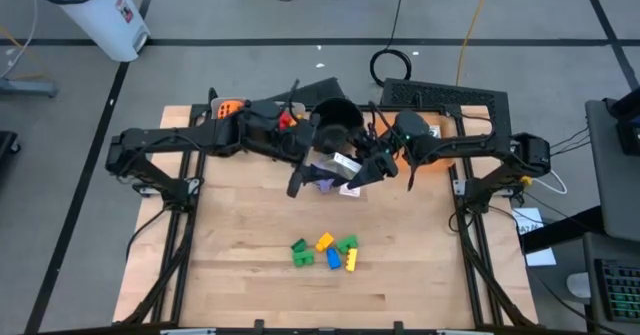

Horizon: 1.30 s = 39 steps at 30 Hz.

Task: Pick & Place Toys
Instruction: Put the brown deck of cards into the orange bin

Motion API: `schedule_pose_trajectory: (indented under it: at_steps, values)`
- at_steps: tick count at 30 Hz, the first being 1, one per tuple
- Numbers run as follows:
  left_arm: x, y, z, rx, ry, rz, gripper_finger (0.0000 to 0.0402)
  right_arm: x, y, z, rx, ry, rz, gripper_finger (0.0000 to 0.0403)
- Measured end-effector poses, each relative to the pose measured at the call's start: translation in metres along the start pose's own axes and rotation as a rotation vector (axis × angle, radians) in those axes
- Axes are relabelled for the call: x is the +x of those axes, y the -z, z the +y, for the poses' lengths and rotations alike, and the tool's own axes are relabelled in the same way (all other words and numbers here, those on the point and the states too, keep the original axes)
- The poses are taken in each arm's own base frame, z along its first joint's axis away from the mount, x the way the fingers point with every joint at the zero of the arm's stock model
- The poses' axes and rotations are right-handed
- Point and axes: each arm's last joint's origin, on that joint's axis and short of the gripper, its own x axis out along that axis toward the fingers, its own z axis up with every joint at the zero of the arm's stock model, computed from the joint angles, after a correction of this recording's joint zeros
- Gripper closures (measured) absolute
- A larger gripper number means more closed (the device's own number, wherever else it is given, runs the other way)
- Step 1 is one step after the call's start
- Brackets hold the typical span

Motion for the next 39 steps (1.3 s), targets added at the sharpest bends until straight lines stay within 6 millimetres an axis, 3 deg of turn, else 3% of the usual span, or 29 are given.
schedule_pose_trajectory:
  at_steps: [8,16,26,32,39]
  values:
    - [-0.024,-0.015,0.008,0.048,-0.081,-0.060,0.0153,-0.001,0.000,-0.001,0.000,0.004,-0.004,0.0120]
    - [-0.061,-0.033,0.010,0.061,-0.212,-0.110,0.0153,-0.005,-0.007,0.001,-0.001,0.008,-0.019,0.0121]
    - [-0.097,-0.041,0.009,-0.262,-0.310,-0.149,0.0153,0.008,-0.043,0.034,-0.152,0.000,-0.016,0.0121]
    - [-0.099,-0.035,0.014,-0.454,-0.331,-0.124,0.0153,0.015,-0.062,0.048,-0.261,0.161,0.051,0.0121]
    - [-0.103,-0.026,0.023,-0.647,-0.396,-0.088,0.0153,0.010,-0.067,0.055,-0.491,0.576,0.093,0.0122]
